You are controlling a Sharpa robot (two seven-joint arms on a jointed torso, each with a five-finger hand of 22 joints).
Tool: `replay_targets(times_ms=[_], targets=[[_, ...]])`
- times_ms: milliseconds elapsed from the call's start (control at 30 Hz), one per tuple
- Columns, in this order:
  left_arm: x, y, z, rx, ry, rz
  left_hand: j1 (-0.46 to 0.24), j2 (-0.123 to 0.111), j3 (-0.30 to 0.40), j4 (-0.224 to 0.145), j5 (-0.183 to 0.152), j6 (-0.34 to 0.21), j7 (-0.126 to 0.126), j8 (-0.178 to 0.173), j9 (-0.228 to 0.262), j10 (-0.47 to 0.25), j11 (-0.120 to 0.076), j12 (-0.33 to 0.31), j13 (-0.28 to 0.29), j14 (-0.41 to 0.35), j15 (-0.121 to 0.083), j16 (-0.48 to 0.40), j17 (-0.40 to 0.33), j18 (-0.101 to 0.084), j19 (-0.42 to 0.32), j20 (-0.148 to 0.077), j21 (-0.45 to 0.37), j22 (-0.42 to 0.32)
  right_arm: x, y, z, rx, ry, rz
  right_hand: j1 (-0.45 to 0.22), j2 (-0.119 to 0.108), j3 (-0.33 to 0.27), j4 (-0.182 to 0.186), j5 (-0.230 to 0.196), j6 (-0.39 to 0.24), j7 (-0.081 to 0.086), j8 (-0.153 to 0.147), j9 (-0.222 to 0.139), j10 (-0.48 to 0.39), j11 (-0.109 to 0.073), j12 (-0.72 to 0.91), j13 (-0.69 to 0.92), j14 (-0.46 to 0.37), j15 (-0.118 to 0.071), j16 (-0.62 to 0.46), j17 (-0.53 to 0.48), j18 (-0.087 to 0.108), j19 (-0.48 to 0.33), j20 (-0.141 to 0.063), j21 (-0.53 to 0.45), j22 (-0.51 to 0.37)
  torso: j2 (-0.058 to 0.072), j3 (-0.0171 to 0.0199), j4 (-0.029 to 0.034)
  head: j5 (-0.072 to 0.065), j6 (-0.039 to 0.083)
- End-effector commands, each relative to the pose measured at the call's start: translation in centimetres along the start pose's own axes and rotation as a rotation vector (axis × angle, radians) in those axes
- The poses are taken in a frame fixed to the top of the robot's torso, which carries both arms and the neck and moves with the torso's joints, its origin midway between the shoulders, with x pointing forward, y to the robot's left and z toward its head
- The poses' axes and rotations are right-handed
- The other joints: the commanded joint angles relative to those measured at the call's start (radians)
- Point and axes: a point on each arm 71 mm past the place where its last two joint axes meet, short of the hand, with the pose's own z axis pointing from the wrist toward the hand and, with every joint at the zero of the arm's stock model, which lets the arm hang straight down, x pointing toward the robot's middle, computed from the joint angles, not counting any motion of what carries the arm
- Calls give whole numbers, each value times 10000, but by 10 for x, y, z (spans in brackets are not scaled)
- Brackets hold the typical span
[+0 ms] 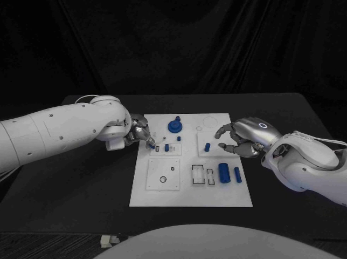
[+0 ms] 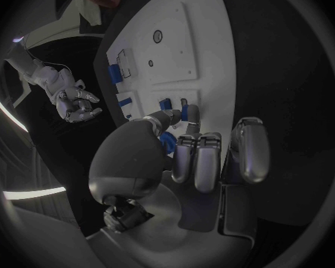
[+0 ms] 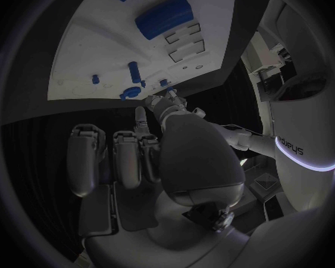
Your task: Assemble the parts on the task board
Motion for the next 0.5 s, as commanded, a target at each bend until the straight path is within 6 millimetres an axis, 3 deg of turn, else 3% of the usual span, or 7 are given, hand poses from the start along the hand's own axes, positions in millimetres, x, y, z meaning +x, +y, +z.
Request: replay_targets(times_ms=[33,500], targets=[[2,-4,2,244,36,-18,14,127,950,-947,0,-19,-66,-42,3,993,45,1,2585,1055,28,26,2635,80,-65,6,-41,1817,1,0,0,116,-22,6,-1,12,41,-11,50,83,9,-60,-10,1046,75,25,2627,730,50,-35,898,50,374,73,-32,2152,7,0,5,19,-2],[4,-8,5,440,46,-10,6,137,961,-951,-15,-22,-66,-49,-5,973,45,-13,2566,1055,28,26,2635,85,-80,6,-62,1810,1,0,0,115,-34,11,10,10,51,-21,58,94,14,-69,-20,1046,84,25,2627,727,58,-42,882,52,370,80,-40,2149,2,0,6,-17,-2]])
